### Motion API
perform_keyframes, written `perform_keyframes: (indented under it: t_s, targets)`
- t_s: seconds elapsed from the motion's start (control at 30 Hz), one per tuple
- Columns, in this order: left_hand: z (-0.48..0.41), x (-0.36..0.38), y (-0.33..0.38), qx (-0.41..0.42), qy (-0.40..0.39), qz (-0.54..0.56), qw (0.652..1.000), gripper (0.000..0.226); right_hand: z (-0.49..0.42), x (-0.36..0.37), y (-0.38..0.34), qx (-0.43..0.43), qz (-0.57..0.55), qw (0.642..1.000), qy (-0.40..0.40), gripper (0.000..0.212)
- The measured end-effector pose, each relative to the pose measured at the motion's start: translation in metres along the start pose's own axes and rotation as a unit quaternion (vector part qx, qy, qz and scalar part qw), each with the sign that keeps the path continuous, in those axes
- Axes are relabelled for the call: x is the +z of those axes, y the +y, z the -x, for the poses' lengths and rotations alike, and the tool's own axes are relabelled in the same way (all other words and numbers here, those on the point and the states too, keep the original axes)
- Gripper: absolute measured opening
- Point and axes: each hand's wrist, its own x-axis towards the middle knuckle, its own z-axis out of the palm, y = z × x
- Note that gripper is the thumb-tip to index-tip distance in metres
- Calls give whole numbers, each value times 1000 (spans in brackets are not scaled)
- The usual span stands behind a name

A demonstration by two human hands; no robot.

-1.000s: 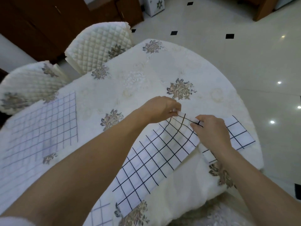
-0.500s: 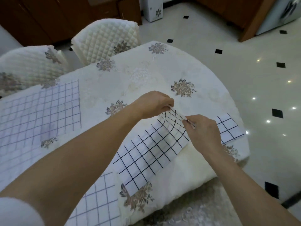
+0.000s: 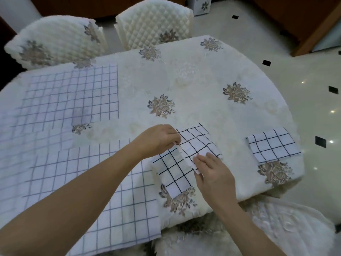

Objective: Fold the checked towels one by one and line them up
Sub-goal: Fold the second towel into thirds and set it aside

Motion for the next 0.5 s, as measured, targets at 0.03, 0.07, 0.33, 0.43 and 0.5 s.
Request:
perform_keyframes:
  t_s: [0.03,0.07,0.33,0.43,0.5]
  targets:
    - [9,5,-1,7,6,-3,1000,14,6,5,-4,-13,8,1000,1,34]
    - [17,11,-3,11,11,-8,1000,11,11,10,-8,-19,13,1000,-2,32]
    - [73,48,-10,-13,-10,-35,999,10,39,48,-29,-52,-7,997,-56,31]
    - [85,58,-6,-49,-17,-23,998,14,47,59,-33,-42,-23,995,-85,42]
    - [91,63,-3,-69,-23,-11,997,18,48,61,-34,-50,-28,995,-87,43]
